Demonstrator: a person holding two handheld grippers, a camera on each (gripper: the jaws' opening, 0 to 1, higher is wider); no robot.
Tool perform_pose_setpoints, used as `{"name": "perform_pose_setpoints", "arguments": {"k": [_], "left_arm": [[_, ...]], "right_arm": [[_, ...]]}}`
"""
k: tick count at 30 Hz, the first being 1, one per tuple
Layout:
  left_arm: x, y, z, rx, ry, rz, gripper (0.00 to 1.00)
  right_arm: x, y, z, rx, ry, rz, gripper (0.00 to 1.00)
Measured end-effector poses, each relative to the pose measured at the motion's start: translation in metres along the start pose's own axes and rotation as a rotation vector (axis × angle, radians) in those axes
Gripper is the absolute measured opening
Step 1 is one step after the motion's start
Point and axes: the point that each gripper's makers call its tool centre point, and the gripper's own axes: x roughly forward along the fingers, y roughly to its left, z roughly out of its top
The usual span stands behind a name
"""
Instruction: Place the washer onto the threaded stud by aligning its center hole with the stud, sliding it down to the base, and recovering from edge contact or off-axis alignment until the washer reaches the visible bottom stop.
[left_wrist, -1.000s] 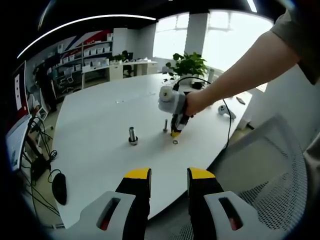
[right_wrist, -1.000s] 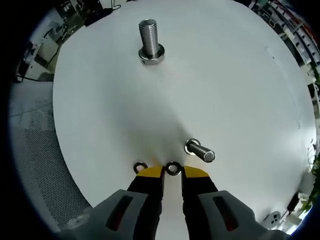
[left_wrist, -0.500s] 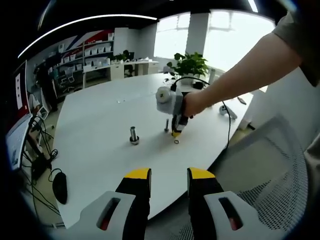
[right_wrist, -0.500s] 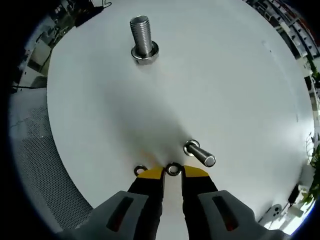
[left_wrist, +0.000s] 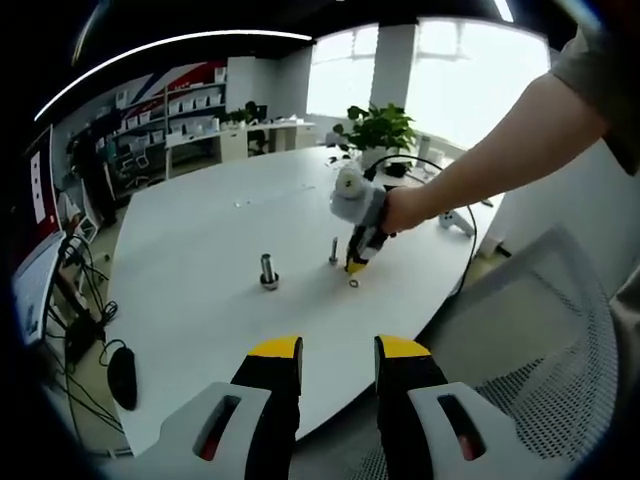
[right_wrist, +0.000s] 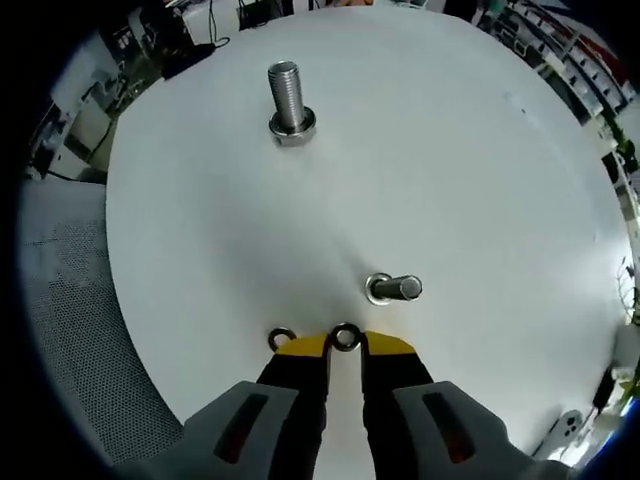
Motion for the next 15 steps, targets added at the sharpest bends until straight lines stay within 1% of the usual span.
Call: {"name": "perform_pose_setpoints", "arguments": {"k": [7, 9, 12, 15], "left_arm": [[0.0, 0.001, 0.0, 0.0, 0.003, 0.004, 0.27], [0.0, 0.001, 0.0, 0.003, 0.003, 0.003, 0.27], [0.0, 0.001, 0.0, 0.001, 0.002, 0.004, 0.27], [0.0, 0.001, 0.001, 0.001, -0.001, 0.004, 0.27]], "right_arm": [[-0.001, -0.001, -0.001, 0.01, -0.004, 0.002, 0.13], [-0.001, -0.003, -0.002, 0.027, -0.009, 0.002, 0.13], [-0.005, -0.003, -0.002, 0.059, -0.027, 0.004, 0.13], [-0.012, 0.003, 0.0, 0.06, -0.034, 0.003, 0.13]]}}
